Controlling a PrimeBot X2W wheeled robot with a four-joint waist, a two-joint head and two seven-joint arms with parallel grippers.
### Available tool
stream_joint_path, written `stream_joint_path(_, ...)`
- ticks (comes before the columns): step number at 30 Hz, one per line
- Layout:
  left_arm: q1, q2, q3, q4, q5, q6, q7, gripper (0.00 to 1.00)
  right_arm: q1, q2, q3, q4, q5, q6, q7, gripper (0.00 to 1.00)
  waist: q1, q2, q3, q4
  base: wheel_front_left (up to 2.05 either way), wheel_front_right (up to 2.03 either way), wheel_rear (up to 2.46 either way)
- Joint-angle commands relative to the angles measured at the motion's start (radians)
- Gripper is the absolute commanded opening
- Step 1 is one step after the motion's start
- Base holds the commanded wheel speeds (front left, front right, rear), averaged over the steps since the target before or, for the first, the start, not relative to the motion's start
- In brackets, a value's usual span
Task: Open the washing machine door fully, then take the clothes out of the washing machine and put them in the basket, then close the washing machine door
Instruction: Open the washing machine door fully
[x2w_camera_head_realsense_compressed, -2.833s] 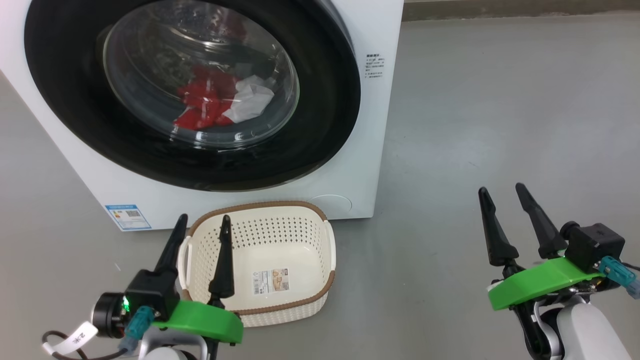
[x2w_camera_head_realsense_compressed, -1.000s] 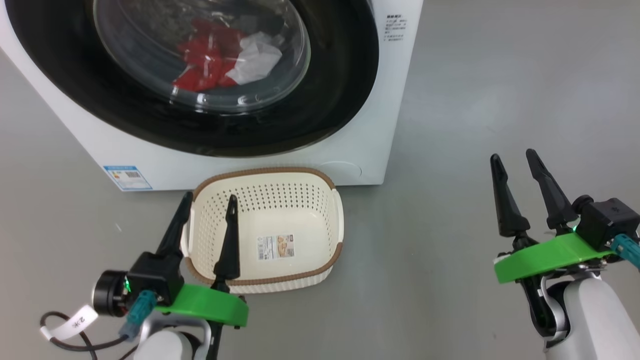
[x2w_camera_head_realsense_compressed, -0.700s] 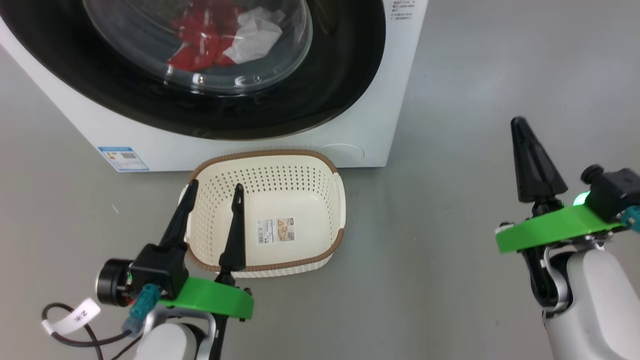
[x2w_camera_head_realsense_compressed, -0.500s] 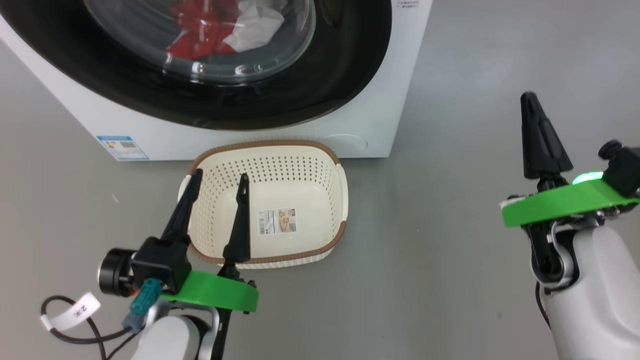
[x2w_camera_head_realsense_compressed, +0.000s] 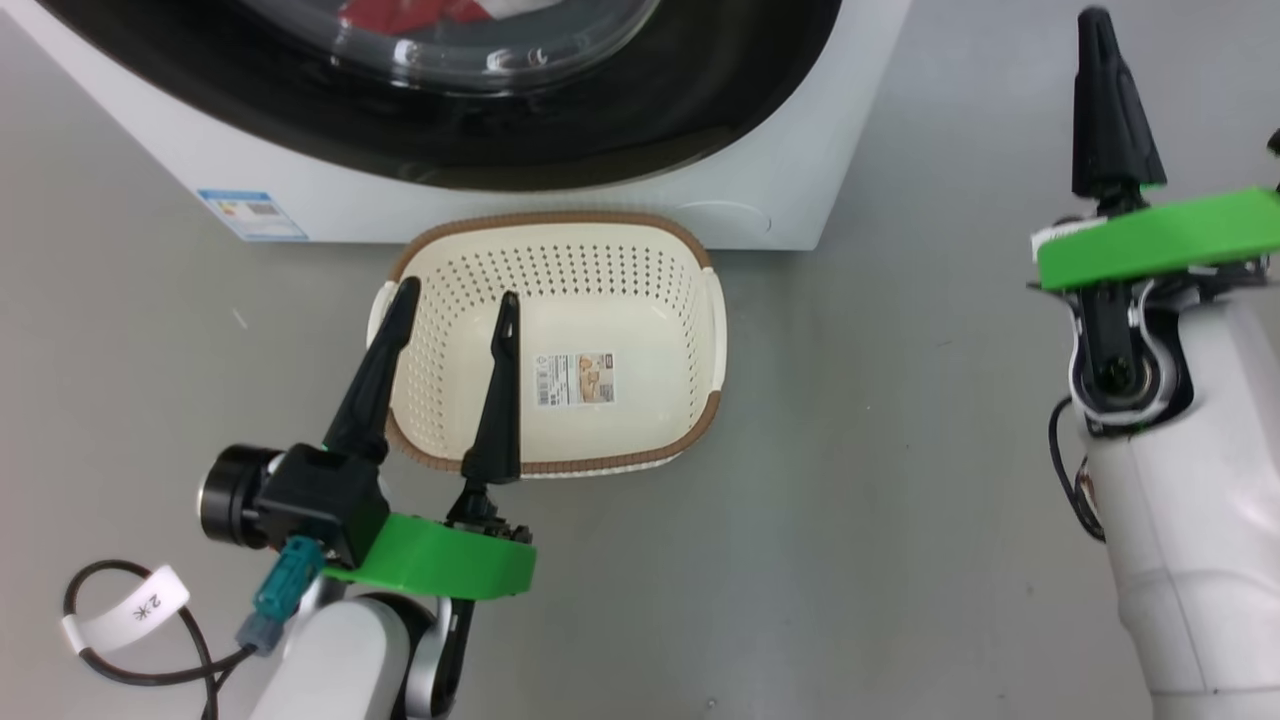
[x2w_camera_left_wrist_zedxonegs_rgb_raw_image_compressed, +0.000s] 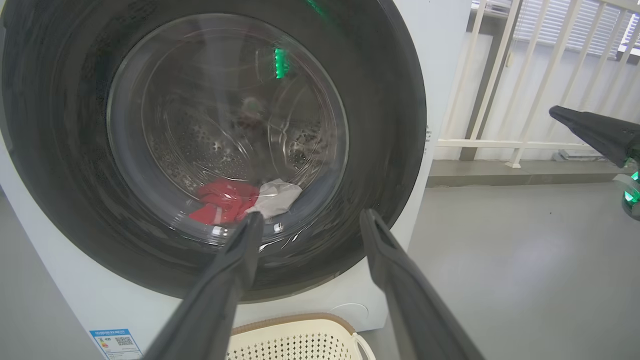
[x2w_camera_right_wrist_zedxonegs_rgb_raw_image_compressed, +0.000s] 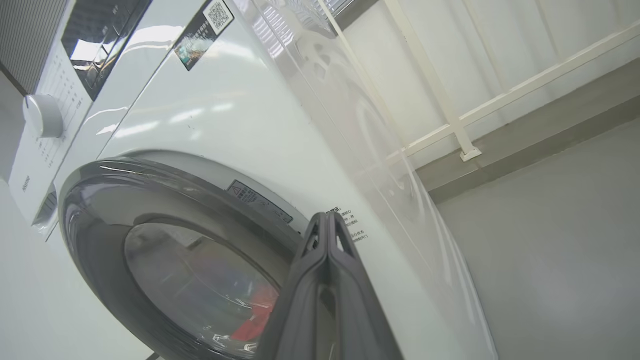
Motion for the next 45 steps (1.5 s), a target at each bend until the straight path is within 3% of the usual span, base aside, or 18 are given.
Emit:
stream_joint_path(1,-0.03,0.015,0.027,-0.033,-0.002,-0.002,-0.001,1.0,-0.05,0.008,0.021,-0.007,0.037,0.001,0.014,0.0,0.0,0.0,0.028,0.018,0.0,0.0,0.0)
stream_joint_path(22,-0.065,0.01,0.009,-0.048,-0.009,0.0,-0.014,1.0,-0.357,0.008,0.031,0.217,0.485,0.001,0.251,0.0,0.0,0.0,0.121,0.069,0.0,0.0,0.0)
stream_joint_path(34,-0.071,0.005,-0.003,-0.041,-0.013,0.0,-0.023,1.0,-0.53,0.008,-0.015,0.39,0.613,0.001,0.392,0.0,0.0,0.0,0.15,0.098,0.0,0.0,0.0)
stream_joint_path(45,-0.079,-0.001,-0.014,-0.037,-0.017,-0.002,-0.028,1.0,-0.655,-0.015,-0.028,0.535,0.594,0.001,0.484,0.0,0.0,0.0,0.173,0.124,0.0,0.0,0.0)
